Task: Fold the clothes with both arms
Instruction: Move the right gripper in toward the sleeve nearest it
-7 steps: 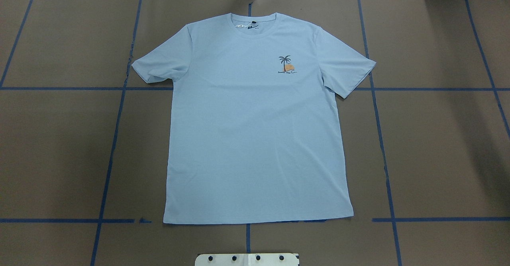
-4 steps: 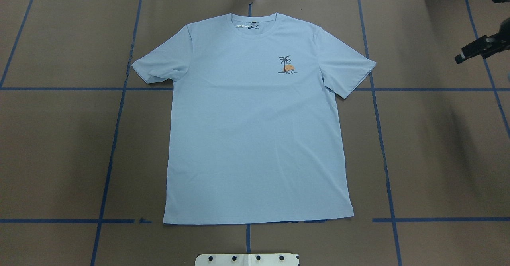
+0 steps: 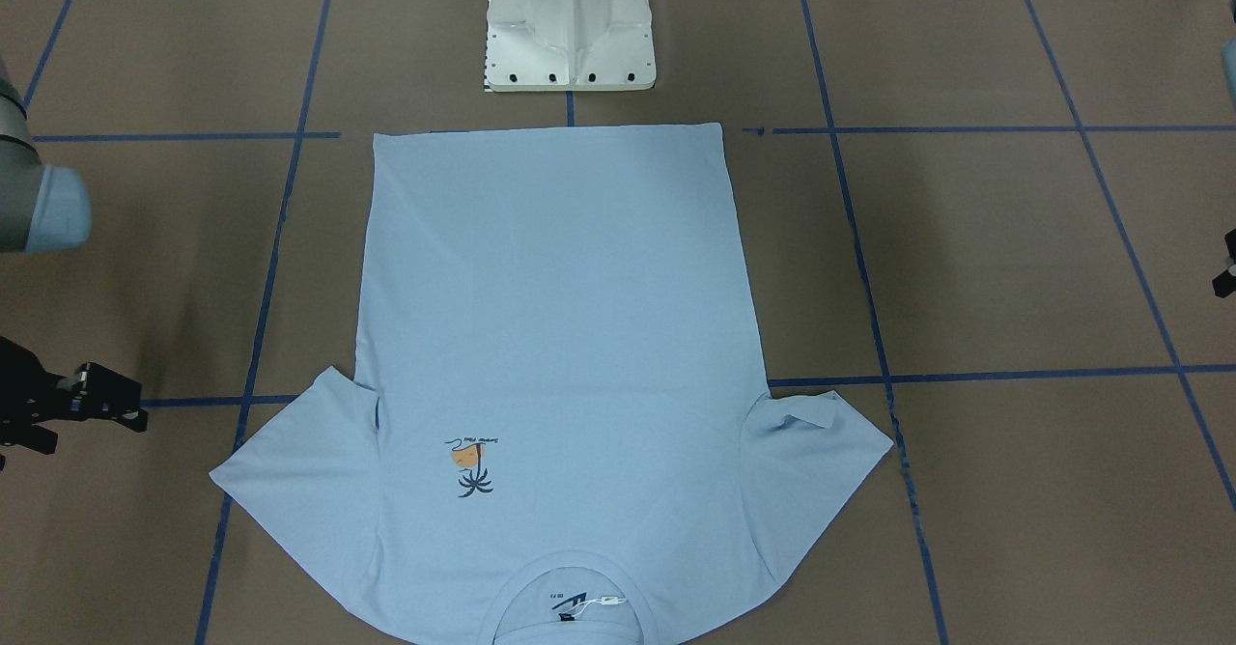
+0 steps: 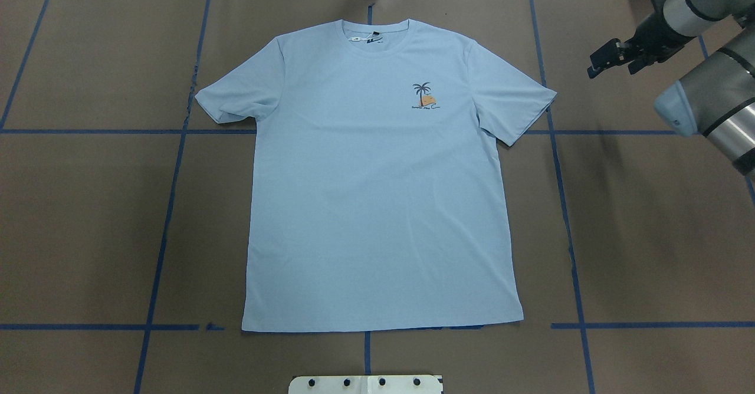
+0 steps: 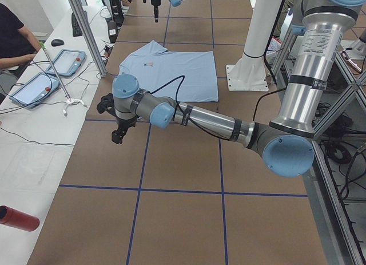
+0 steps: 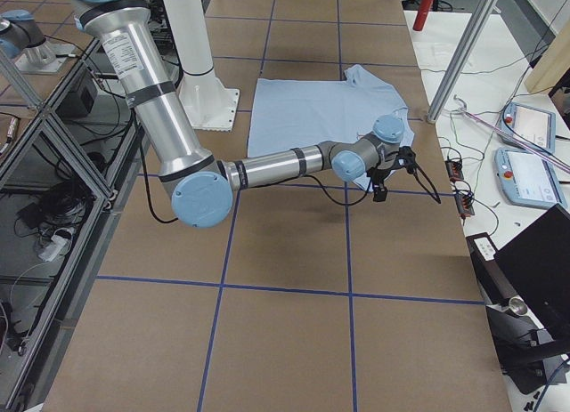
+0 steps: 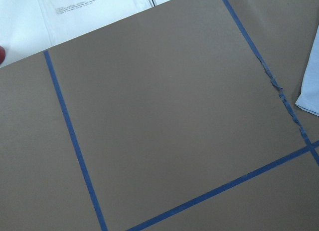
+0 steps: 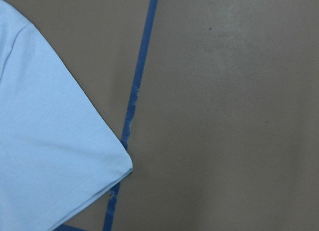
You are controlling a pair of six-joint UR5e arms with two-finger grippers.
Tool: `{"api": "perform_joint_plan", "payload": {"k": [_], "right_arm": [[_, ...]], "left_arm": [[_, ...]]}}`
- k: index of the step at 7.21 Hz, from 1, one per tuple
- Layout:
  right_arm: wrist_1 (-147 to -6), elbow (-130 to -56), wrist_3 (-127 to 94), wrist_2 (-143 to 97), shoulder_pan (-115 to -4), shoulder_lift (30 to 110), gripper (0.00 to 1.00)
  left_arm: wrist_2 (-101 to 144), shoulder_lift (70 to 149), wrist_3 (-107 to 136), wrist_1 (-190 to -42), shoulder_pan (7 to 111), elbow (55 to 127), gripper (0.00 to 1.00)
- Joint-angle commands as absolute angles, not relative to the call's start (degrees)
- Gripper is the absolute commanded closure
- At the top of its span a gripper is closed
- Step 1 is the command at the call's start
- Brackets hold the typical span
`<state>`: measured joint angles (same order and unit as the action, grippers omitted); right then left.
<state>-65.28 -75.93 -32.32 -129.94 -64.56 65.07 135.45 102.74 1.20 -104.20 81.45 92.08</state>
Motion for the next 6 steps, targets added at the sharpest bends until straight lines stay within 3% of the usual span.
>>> {"api": "perform_joint_plan", "payload": {"k": [1, 3, 6], "right_arm": [[-57.6, -69.37, -36.64, -127.18, -60.75, 62.24, 0.0], [-57.22, -64.97, -36.65, -125.43, -58.81, 58.46, 0.01], [-57.3, -61.71, -36.65, -123.75, -57.22, 56.87, 0.11]], "left_arm": [[135.35, 102.74, 2.89, -106.17, 80.51, 91.76, 0.0], [135.62, 103.09, 4.56, -106.26, 80.51, 91.85, 0.0], [135.62, 103.27, 4.57, -106.26, 80.51, 91.93, 0.0]]}}
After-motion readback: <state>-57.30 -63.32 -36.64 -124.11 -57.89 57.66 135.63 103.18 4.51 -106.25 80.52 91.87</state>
